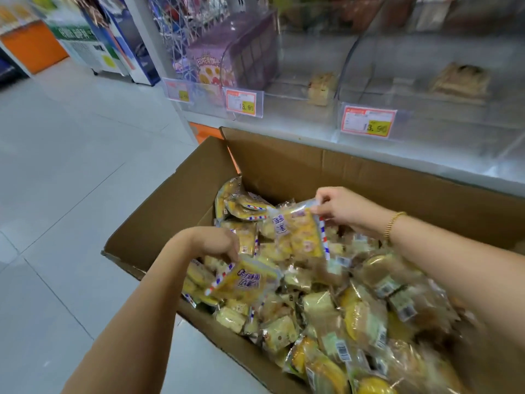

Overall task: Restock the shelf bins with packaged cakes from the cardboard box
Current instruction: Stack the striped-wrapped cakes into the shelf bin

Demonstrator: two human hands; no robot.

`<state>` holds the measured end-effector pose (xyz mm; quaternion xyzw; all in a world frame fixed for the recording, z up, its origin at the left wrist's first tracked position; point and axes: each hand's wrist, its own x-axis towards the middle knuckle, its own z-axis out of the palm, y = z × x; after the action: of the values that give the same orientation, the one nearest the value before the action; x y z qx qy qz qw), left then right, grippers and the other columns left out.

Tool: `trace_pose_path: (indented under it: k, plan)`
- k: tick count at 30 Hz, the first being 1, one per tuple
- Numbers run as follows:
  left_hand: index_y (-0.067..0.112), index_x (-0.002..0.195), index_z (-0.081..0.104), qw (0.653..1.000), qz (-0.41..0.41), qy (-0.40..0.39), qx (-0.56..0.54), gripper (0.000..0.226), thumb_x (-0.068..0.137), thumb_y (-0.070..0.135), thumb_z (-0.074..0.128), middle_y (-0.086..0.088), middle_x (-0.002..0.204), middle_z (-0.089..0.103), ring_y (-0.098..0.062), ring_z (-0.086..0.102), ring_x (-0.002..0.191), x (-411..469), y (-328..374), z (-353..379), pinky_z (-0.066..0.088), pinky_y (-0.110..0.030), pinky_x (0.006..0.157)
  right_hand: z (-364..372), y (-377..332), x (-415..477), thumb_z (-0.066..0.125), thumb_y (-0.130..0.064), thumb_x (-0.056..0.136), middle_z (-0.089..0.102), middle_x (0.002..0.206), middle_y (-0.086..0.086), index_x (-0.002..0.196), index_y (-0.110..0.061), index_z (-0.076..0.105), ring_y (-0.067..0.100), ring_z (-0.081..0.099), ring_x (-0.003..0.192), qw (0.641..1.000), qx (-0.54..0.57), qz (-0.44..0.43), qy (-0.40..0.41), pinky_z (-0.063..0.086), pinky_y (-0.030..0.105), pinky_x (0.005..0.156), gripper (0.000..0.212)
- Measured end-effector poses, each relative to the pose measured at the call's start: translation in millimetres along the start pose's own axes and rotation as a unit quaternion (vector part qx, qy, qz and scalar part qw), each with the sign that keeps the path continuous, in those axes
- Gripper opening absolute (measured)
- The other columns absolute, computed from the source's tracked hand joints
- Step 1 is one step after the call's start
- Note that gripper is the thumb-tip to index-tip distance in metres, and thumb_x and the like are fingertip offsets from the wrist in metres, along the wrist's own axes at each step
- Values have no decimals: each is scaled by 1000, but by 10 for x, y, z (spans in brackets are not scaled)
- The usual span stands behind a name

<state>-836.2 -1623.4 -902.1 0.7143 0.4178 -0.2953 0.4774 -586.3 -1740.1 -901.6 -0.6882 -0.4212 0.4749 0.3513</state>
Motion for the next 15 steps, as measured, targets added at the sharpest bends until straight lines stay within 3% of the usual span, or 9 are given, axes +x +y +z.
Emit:
trace_pose_path:
  k: [2, 4, 6, 8, 12, 15]
  plan:
    - [9, 67, 45, 990, 63, 32, -123, 21, 80, 13, 60, -4, 58, 47, -10, 45, 49, -215, 83, 66, 39, -20, 51, -336, -54, -316, 63, -5, 89, 48, 62, 5, 65, -14, 46, 14, 45, 60, 999, 4, -35, 38, 38, 25, 55, 31]
    - [8, 77, 50, 956, 110, 103, -252, 17, 84, 12, 65, -11, 79, 62, -16, 66, 74, -416, 131, 162, 54, -26, 72, -625, -101, -649, 64, -9, 88, 50, 67, 9, 65, -15, 49, 20, 44, 69, 995, 15, -69, 72, 34, 32, 64, 28]
    - [10, 82, 50, 924, 172, 155, -304, 23, 76, 22, 69, -11, 94, 61, -18, 66, 92, -594, 228, 263, 55, -27, 81, -873, -111, -992, 59, -6, 89, 52, 64, 7, 67, -12, 48, 19, 47, 65, 986, 110, -89, 83, 39, 26, 58, 25]
    - [12, 84, 49, 909, 219, 184, -304, 24, 77, 27, 67, -10, 97, 60, -19, 64, 97, -752, 393, 344, 55, -27, 83, -1097, -90, -1302, 54, -6, 88, 52, 57, 1, 68, -10, 48, 8, 51, 50, 968, 225, -94, 62, 42, 16, 45, 21]
    - [14, 84, 52, 888, 240, 205, -335, 19, 80, 25, 66, -18, 93, 54, -31, 54, 88, -1001, 814, 452, 59, -35, 76, -1473, -26, -1724, 72, -22, 71, 52, 61, 0, 64, -14, 61, 4, 49, 48, 945, 311, -102, 31, 46, 14, 46, 15]
    - [14, 83, 51, 869, 247, 188, -385, 12, 93, 12, 57, -13, 78, 52, -21, 50, 72, -1077, 1176, 583, 57, -32, 64, -1703, 31, -2008, 94, -37, 45, 55, 59, -1, 66, -17, 66, 5, 52, 49, 948, 305, -92, 12, 49, 16, 47, 40]
